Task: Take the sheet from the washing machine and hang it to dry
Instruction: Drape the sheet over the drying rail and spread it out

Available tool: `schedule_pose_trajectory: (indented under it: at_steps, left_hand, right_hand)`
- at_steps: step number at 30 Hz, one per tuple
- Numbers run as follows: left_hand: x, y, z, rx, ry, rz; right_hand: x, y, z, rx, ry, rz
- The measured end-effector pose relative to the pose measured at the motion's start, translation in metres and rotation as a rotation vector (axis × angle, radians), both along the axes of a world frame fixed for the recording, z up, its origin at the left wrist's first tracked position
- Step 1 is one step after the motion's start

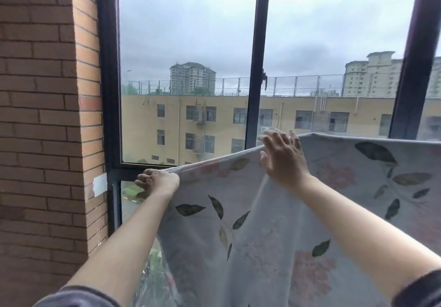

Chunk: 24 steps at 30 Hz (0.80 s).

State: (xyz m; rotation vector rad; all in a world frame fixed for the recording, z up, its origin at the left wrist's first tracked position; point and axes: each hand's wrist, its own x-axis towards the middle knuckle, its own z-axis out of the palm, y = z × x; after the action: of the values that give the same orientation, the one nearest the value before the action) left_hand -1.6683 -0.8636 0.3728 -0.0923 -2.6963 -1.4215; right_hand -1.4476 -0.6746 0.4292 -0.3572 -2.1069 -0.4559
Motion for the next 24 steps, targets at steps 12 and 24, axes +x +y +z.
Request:
schedule_pose_trajectory:
  at_steps: [12,24]
  left_hand:
    - [0.183,0.140,0.084,0.185,0.750,-0.694]
    - [0.222,0.204,0.073,-0.045,1.079,-0.428]
  right_hand:
    - [0.102,0.107,0.026,-0.132,0.114,-0.151]
    - [0.176,0.181,0.032,0.045,-0.013,-0.041]
